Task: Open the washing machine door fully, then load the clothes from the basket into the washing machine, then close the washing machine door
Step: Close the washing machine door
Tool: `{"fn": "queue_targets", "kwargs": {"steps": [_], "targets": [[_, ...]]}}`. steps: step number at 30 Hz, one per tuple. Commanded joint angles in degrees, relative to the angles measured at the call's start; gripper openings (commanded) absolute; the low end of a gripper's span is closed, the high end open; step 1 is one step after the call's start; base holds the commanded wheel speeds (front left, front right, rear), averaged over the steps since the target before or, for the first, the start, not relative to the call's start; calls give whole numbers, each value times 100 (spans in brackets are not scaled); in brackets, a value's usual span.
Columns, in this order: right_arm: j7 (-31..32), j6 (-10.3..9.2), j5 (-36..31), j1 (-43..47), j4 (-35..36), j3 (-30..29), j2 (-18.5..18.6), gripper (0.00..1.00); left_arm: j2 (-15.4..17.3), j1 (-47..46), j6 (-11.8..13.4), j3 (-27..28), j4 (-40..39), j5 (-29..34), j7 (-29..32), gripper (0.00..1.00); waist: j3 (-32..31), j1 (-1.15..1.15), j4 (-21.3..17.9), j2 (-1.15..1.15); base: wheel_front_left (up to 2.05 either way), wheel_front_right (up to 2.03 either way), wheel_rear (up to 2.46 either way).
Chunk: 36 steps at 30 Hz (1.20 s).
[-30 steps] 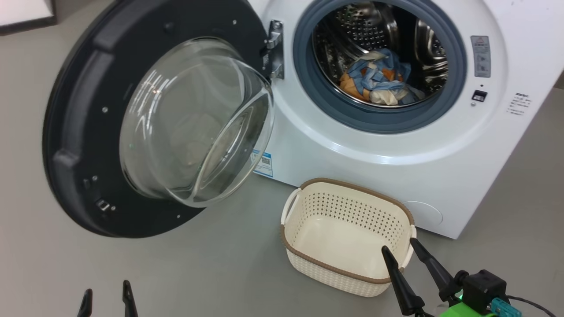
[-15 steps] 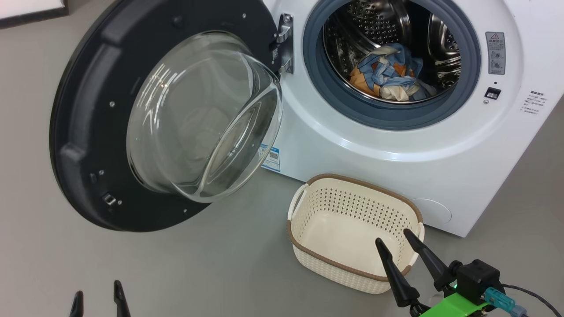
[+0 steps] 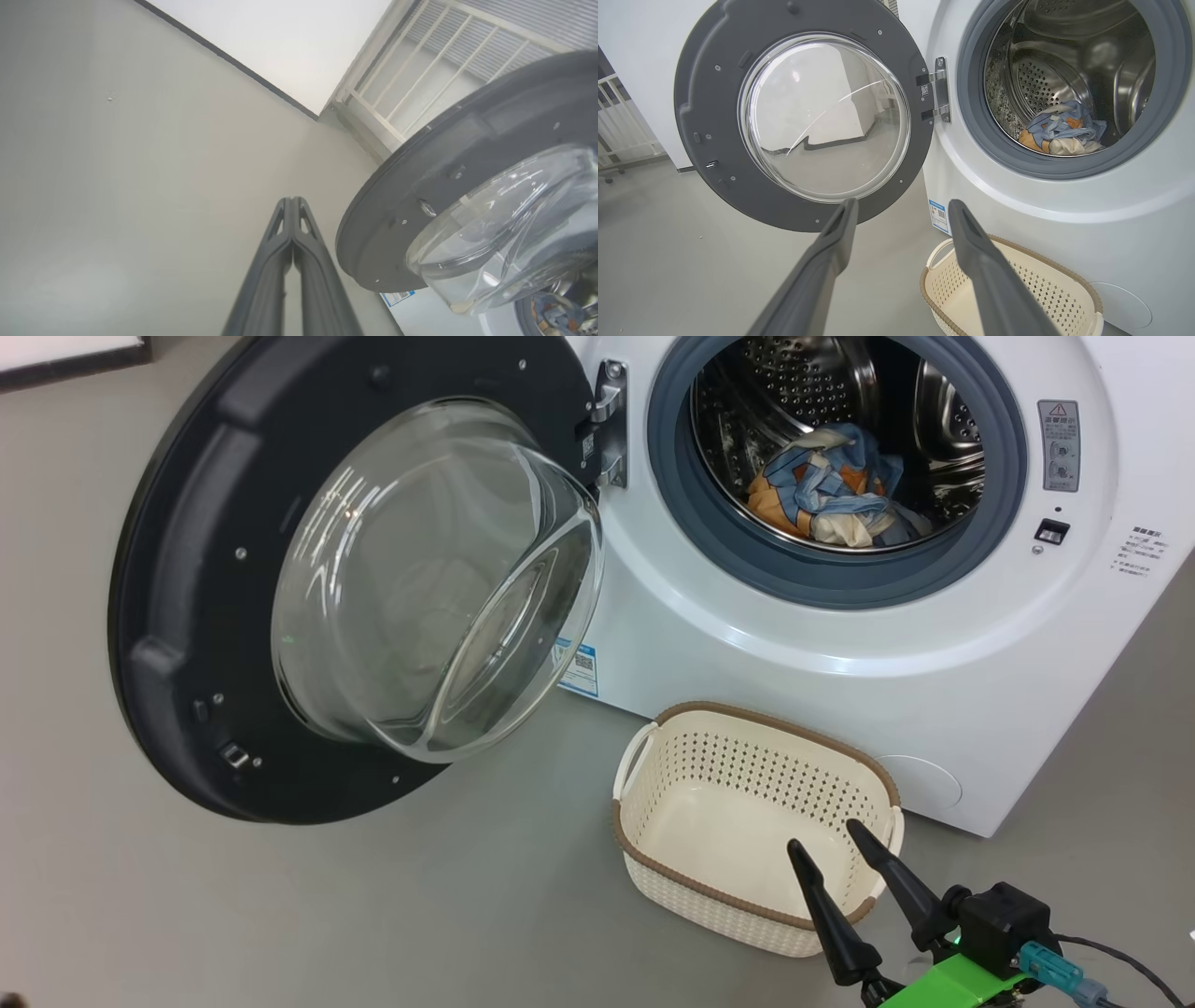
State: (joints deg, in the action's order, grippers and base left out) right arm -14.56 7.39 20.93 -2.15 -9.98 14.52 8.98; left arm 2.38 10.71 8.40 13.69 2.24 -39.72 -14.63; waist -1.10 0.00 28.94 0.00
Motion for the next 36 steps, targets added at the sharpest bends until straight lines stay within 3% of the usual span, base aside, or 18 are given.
{"fn": "queue_targets", "kwargs": {"steps": [1, 6, 10, 14, 25, 36], "targets": [[-44, 10, 31, -114, 123, 132, -1, 100, 50, -482, -188, 459, -34, -478, -37, 0, -2, 0, -4, 0, 0, 0, 0], [-44, 10, 36, -45, 121, 113, -43, 100, 56, -1296, -668, 1238, 319, -2308, 75, 0, -22, 0, -20, 0, 0, 0, 0], [-44, 10, 38, 17, 122, 98, -66, 100, 514, -2054, -853, 1709, 739, -3313, 629, 0, -38, 0, -41, 0, 0, 0, 0], [-44, 10, 44, 78, 126, 45, -89, 100, 871, -2774, -976, 1719, 1287, -3910, 1239, 0, -47, 0, -56, 0, 0, 0, 0], [-44, 10, 39, 241, 136, 39, -119, 100, 1421, -4292, -938, 1892, 2994, -4837, 2019, 0, -79, 0, -102, 0, 0, 0, 0], [-44, 10, 6, 312, 121, 114, 43, 100, 1949, -5001, -1310, 2278, 4134, -5219, 2126, 0, 117, 0, -472, 0, 0, 0, 0]]}}
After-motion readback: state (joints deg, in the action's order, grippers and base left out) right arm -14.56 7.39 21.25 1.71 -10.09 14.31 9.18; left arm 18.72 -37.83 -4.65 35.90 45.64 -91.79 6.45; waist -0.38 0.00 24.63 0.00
